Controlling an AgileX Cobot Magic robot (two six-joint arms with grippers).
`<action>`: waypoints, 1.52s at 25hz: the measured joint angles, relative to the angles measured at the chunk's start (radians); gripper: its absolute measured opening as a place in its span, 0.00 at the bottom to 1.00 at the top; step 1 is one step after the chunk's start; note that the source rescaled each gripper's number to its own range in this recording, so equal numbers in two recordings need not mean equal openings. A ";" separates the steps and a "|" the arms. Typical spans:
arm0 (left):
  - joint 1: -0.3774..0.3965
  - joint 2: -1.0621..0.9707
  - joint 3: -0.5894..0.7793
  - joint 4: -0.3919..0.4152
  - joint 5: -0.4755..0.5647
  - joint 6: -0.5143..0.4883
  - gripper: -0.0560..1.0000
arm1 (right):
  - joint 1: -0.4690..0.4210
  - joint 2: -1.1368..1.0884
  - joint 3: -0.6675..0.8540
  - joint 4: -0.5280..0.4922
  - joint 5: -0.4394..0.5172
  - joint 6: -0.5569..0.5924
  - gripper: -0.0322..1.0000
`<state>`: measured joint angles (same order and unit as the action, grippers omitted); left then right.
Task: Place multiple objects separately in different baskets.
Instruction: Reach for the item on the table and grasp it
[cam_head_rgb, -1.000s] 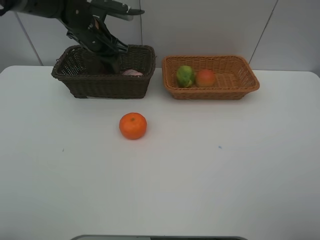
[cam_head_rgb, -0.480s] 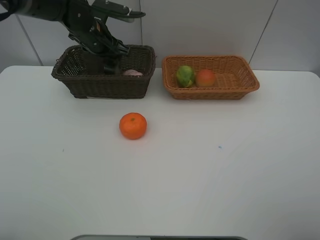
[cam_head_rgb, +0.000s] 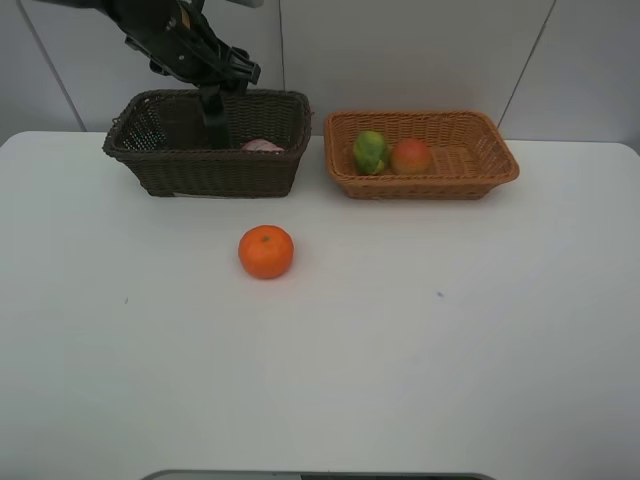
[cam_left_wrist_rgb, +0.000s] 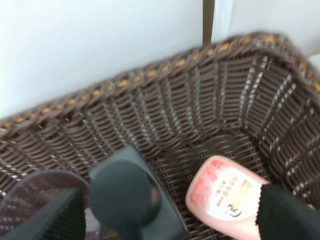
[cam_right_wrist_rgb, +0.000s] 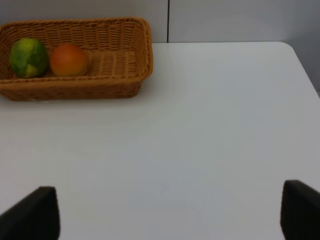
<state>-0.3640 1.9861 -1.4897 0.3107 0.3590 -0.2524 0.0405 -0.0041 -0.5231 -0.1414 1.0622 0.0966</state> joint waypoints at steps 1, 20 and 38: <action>-0.005 -0.013 0.000 0.000 0.010 0.000 0.90 | 0.000 0.000 0.000 0.000 0.000 0.000 0.88; -0.245 -0.086 0.000 -0.089 0.485 0.026 0.99 | 0.000 0.000 0.000 0.000 0.000 0.000 0.88; -0.294 -0.086 0.207 -0.169 0.426 0.087 0.99 | 0.000 0.000 0.000 0.000 0.000 0.000 0.88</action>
<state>-0.6577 1.9000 -1.2828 0.1422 0.7853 -0.1654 0.0405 -0.0041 -0.5231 -0.1414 1.0622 0.0966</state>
